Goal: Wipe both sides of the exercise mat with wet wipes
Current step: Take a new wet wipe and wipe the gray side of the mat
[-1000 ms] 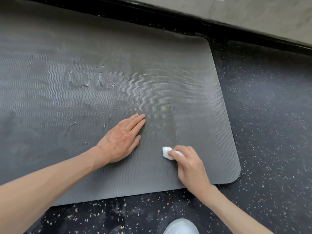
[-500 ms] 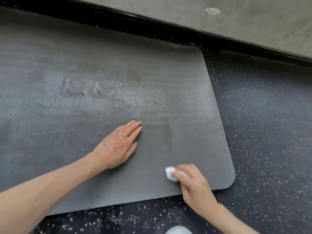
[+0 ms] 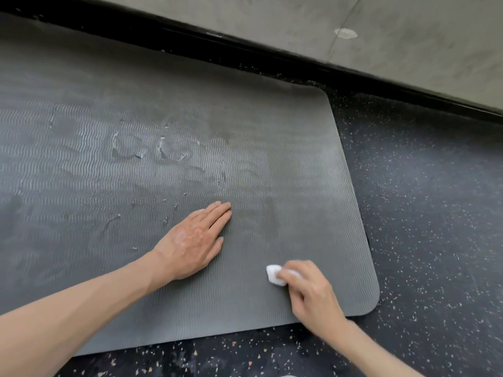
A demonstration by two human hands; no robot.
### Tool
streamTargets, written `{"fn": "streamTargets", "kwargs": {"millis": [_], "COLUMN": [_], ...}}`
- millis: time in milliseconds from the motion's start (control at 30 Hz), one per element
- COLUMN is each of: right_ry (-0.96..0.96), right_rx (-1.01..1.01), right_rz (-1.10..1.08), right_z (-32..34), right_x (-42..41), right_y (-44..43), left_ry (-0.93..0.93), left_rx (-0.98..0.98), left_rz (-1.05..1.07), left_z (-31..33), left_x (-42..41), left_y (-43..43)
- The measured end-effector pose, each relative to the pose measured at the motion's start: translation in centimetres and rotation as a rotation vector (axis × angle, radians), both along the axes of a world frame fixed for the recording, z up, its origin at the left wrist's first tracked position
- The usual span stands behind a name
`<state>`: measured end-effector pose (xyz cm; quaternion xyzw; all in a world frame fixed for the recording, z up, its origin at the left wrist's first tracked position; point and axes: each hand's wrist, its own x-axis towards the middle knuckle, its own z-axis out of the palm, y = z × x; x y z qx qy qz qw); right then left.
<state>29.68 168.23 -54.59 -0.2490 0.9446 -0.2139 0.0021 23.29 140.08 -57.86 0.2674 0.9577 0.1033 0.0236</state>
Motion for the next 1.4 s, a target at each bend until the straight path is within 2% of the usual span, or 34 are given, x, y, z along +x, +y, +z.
{"fn": "streamTargets", "kwargs": {"millis": [167, 300, 367, 500, 567, 700, 767, 933, 1100, 1167, 1267, 1333, 1400], "right_ry": [0.073, 0.051, 0.022, 0.074, 0.089, 0.037, 0.008, 0.108, 0.064, 0.070, 0.149, 0.162, 0.128], "right_rx": [0.070, 0.024, 0.000, 0.036, 0.023, 0.053, 0.068, 0.149, 0.147, 0.139, 0.183, 0.149, 0.132], "right_rz": [-0.256, -0.148, -0.085, -0.300, -0.349, -0.128, -0.056, -0.246, -0.055, -0.046, -0.162, -0.180, -0.079], "right_z": [-0.4, -0.3, -0.4, -0.8, -0.5, 0.0, 0.1, -0.1, 0.0, 0.0, -0.3, -0.5, -0.6], "right_x": [-7.2, -1.2, -1.0, -8.9, -10.0, -3.9, -5.1, -13.4, -7.6, -10.3, -16.5, -16.4, -13.1], "right_y": [-2.1, -2.3, -2.0, -3.5, -4.4, -3.7, -3.3, -3.8, -3.1, -3.1, -3.8, -4.1, -4.0], "left_ry": [0.005, 0.034, 0.033, 0.029, 0.030, 0.052, 0.065, 0.027, 0.046, 0.061, 0.075, 0.080, 0.080], "left_rx": [-0.025, -0.027, -0.024, -0.027, -0.019, 0.026, 0.053, 0.066, 0.124, 0.128, 0.137, 0.140, 0.149], "left_rz": [0.005, -0.013, -0.021, -0.023, -0.016, -0.002, 0.008, 0.057, 0.144, 0.156, 0.152, 0.156, 0.182], "left_z": [0.7, 1.2, 0.9, 0.6, 0.8, 1.0, 0.8, 0.9, 0.9, 0.7, 0.9, 1.2, 1.3], "left_x": [-0.1, -0.5, -0.7, -0.9, -1.0, -1.7, -2.3, -4.8, -7.7, -9.1, -11.8, -13.8, -15.4], "left_y": [0.3, 0.1, -0.1, 0.0, 0.1, 0.0, -0.1, 0.3, 0.6, 1.0, 2.1, 2.6, 2.8]}}
